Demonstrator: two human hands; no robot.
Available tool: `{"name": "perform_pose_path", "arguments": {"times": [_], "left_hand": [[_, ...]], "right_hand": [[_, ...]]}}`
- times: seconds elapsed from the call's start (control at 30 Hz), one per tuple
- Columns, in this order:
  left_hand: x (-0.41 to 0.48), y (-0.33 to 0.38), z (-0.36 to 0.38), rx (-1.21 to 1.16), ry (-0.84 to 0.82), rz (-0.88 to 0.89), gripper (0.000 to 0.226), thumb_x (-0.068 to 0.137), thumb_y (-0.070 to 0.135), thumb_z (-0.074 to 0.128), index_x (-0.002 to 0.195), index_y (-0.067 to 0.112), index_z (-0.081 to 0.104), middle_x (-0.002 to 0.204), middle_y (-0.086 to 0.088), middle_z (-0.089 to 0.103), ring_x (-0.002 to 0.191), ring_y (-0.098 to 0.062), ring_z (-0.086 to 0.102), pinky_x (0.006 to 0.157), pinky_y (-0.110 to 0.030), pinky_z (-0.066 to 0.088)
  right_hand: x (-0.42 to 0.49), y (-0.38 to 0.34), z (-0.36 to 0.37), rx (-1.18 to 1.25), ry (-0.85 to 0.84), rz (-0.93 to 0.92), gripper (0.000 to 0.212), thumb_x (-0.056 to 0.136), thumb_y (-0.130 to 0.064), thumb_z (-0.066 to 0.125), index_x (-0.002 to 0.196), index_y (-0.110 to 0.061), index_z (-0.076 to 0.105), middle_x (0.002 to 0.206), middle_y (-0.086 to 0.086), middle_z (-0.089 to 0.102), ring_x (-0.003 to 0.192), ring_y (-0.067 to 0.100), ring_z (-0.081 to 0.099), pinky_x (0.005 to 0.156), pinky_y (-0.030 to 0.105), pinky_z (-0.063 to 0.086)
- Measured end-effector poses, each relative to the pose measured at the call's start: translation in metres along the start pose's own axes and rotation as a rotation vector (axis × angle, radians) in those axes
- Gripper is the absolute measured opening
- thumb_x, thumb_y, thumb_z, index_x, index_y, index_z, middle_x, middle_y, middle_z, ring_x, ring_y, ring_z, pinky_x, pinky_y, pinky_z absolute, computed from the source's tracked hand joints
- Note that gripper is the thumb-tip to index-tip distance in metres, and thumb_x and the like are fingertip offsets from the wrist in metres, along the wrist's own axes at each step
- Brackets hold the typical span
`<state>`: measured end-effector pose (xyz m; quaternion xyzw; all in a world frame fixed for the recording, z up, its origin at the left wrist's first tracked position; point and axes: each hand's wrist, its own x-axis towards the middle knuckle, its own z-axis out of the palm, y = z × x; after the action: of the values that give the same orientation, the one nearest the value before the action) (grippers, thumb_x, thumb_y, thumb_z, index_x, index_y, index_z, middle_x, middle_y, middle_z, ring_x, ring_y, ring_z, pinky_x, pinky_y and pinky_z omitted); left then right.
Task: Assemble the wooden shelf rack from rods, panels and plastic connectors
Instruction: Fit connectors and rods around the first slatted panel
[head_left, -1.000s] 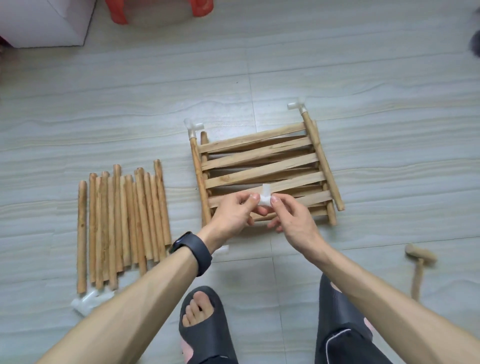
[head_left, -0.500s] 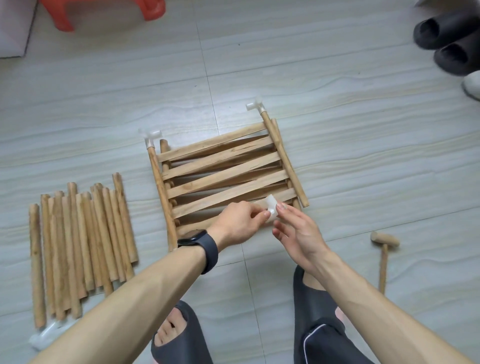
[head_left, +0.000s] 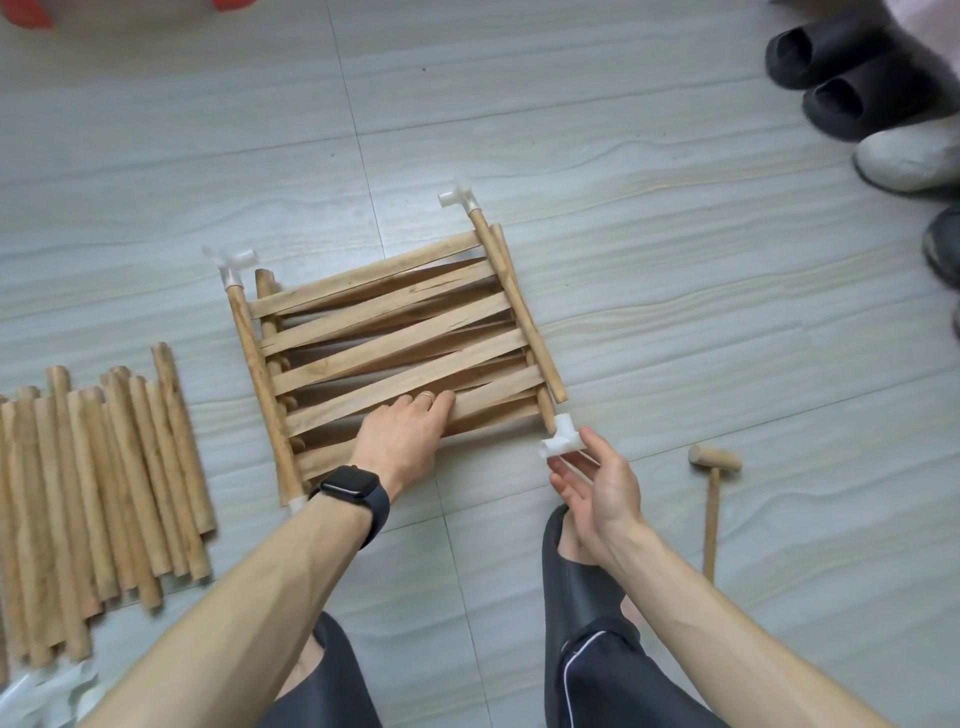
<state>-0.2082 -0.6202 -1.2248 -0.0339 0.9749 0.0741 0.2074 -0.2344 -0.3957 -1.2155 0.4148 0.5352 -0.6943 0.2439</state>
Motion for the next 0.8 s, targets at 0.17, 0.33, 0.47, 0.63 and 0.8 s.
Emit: {"name": "perform_pose_path", "arguments": {"times": [0.17, 0.33, 0.47, 0.63, 0.8], "left_hand": [[-0.003, -0.002, 0.001, -0.056, 0.007, -0.004, 0.044, 0.097, 0.008, 0.05, 0.137, 0.022, 0.04, 0.119, -0.002, 0.057, 0.107, -0.027, 0.057, 0.066, -0.036, 0.042], [-0.001, -0.003, 0.0, -0.073, 0.002, -0.013, 0.036, 0.099, 0.011, 0.049, 0.132, 0.023, 0.042, 0.113, -0.002, 0.057, 0.1, -0.03, 0.059, 0.065, -0.036, 0.038], [-0.001, -0.004, 0.001, -0.082, 0.01, -0.009, 0.036, 0.101, 0.014, 0.05, 0.134, 0.024, 0.042, 0.112, -0.001, 0.059, 0.099, -0.03, 0.059, 0.066, -0.038, 0.044], [-0.002, -0.005, 0.004, -0.069, 0.019, -0.013, 0.038, 0.1, 0.014, 0.051, 0.135, 0.024, 0.041, 0.114, -0.001, 0.058, 0.101, -0.029, 0.059, 0.065, -0.037, 0.041], [-0.002, -0.005, 0.005, -0.067, 0.029, -0.011, 0.042, 0.1, 0.014, 0.051, 0.139, 0.025, 0.039, 0.115, -0.001, 0.058, 0.102, -0.028, 0.059, 0.067, -0.039, 0.046]], "right_hand": [[0.006, -0.002, 0.005, 0.03, 0.025, -0.027, 0.02, 0.096, -0.026, 0.067, 0.105, -0.008, 0.068, 0.101, 0.011, 0.066, 0.082, 0.022, 0.068, 0.072, 0.031, 0.054], [0.011, -0.001, 0.003, -0.028, 0.012, -0.06, 0.03, 0.093, -0.027, 0.072, 0.113, -0.005, 0.07, 0.104, 0.011, 0.068, 0.086, 0.022, 0.07, 0.071, 0.029, 0.056], [0.011, -0.005, 0.002, -0.043, 0.012, -0.106, 0.022, 0.093, -0.024, 0.073, 0.106, -0.007, 0.072, 0.101, 0.008, 0.07, 0.087, 0.02, 0.07, 0.074, 0.028, 0.054], [0.008, -0.015, 0.004, 0.048, 0.052, -0.107, 0.022, 0.09, -0.013, 0.077, 0.105, 0.001, 0.071, 0.11, 0.011, 0.074, 0.105, 0.019, 0.071, 0.092, 0.028, 0.056], [0.002, -0.019, 0.007, 0.099, 0.047, -0.023, 0.02, 0.093, -0.016, 0.074, 0.103, -0.001, 0.067, 0.109, 0.02, 0.074, 0.1, 0.021, 0.074, 0.092, 0.031, 0.057]]}}
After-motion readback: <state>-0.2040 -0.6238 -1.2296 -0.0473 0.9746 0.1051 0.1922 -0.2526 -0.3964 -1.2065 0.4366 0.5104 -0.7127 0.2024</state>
